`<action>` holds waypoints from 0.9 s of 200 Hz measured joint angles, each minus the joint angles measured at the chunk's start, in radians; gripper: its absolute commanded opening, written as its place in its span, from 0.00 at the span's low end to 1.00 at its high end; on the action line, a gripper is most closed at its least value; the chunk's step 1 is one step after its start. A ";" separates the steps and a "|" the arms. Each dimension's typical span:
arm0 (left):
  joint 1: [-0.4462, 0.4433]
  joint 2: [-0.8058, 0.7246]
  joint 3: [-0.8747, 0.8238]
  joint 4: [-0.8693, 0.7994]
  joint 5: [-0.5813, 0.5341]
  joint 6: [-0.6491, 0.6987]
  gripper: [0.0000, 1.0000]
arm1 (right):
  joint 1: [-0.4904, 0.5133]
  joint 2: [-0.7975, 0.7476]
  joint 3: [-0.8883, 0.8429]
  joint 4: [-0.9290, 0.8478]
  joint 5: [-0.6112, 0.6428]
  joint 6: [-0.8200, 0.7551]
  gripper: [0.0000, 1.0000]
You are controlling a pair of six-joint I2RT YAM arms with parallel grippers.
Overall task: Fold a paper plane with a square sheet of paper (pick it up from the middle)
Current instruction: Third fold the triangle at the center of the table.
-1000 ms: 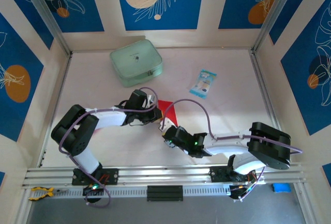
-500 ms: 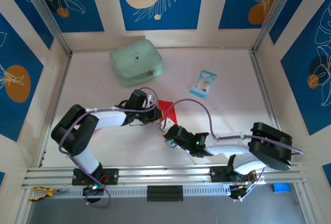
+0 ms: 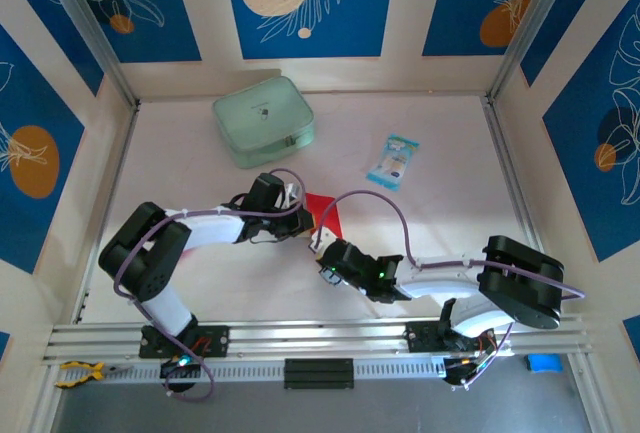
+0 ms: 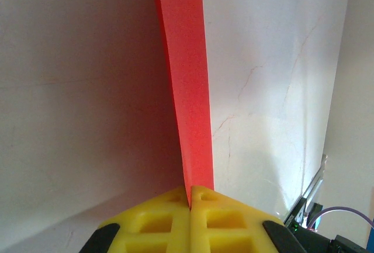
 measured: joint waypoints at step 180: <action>0.001 0.000 0.000 0.000 0.000 0.000 0.05 | -0.014 -0.014 0.000 0.003 -0.056 0.015 0.11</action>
